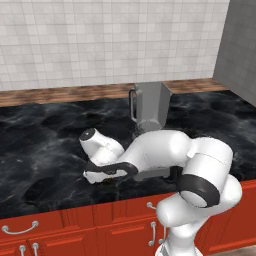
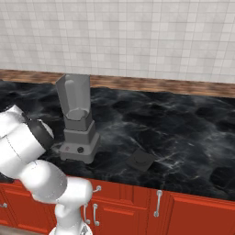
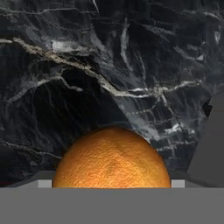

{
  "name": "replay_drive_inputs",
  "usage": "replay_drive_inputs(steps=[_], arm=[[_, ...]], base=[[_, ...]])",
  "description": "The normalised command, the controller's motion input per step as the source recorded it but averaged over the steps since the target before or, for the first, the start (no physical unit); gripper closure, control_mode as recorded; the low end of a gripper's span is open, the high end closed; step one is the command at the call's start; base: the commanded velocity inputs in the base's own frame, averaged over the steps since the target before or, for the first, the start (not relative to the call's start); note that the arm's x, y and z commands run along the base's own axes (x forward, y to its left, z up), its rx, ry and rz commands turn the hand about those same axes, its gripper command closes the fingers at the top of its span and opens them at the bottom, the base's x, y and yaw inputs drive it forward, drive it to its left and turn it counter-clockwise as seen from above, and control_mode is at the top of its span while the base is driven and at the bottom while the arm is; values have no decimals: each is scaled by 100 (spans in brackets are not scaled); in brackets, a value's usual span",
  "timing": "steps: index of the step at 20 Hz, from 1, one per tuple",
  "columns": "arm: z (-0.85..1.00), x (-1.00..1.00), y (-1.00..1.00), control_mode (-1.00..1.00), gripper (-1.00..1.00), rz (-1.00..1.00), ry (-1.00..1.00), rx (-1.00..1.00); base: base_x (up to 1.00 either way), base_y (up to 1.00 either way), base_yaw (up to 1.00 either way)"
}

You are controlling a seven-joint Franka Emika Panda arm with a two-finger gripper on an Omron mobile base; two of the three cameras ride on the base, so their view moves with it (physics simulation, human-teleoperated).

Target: Open the blender lid, put the orange in the blender, close the lid, and start the blender.

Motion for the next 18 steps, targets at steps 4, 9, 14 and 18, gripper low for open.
replay_drive_inputs(steps=[4,9,14,18], arm=[[100,-22,-18,-100,100,0,-16,2],[100,-5,-18,-100,100,0,-12,4],[100,0,-24,-100,100,0,-8,5],[100,0,-23,-100,100,0,-5,4]], base=[[0,0,0],[0,0,0],[0,0,0],[0,0,0]])
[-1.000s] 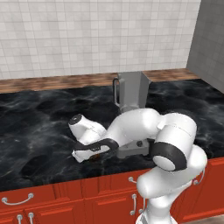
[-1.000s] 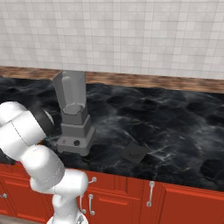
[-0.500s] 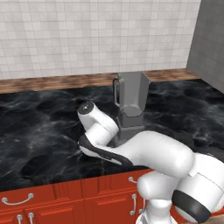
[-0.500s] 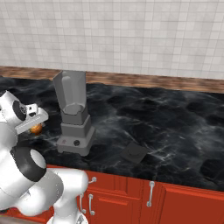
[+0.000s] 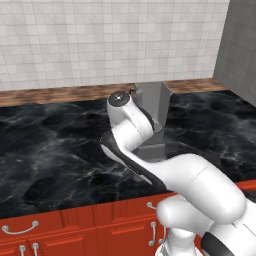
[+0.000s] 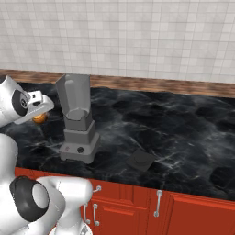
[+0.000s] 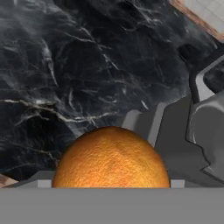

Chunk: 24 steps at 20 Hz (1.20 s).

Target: Open the blender lid, put the orange in the blender, close the lid, and start the blender.

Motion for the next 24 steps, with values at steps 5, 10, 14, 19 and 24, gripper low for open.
replay_drive_inputs(steps=[5,10,14,19,24], arm=[[100,0,-27,-100,100,0,-3,4],[87,0,-31,-100,100,-2,-3,6],[68,5,-38,-100,100,-1,-3,8],[32,43,-29,-100,100,0,2,10],[0,86,-24,-100,100,0,11,13]], base=[[0,0,0],[0,0,0],[0,0,0],[0,0,0],[0,0,0]])
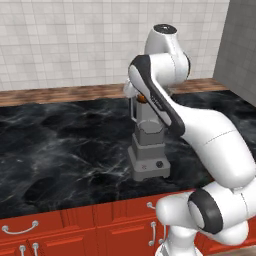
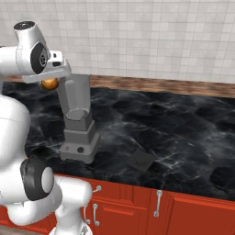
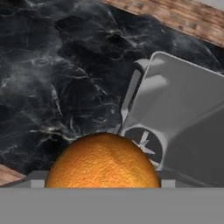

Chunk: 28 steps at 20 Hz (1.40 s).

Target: Open the blender lid, put the orange in the blender, close the lid, and start the blender.

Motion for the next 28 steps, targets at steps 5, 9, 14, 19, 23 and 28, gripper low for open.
replay_drive_inputs(steps=[5,9,14,19,23,28], arm=[[14,74,-30,-100,100,0,8,15],[23,-17,-50,-100,100,0,-12,12],[6,-26,-36,-100,100,0,-23,10],[-25,35,-1,-100,100,0,0,2],[-48,58,0,-100,100,0,3,0],[-63,40,0,-100,100,0,8,0]], base=[[0,0,0],[0,0,0],[0,0,0],[0,0,0],[0,0,0],[0,0,0]])
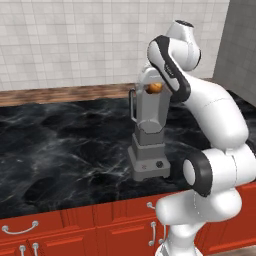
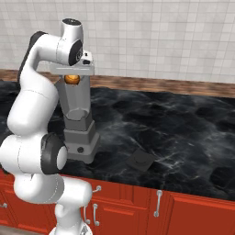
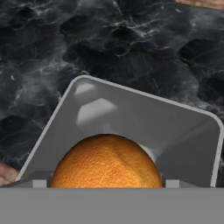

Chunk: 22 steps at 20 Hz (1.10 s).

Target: Open the blender lid, put the orange in the blender, close the lid, and start the blender.

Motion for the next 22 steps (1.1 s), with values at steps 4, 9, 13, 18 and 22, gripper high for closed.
replay_drive_inputs(steps=[4,9,13,18,22], arm=[[-74,15,0,-100,100,0,6,0],[-77,0,0,-100,100,0,5,0],[-69,0,0,-100,-100,0,3,0],[-21,0,0,-100,-100,0,0,0],[0,0,0,-100,-100,0,0,0]], base=[[0,0,0],[0,0,0],[0,0,0],[0,0,0],[0,0,0]])
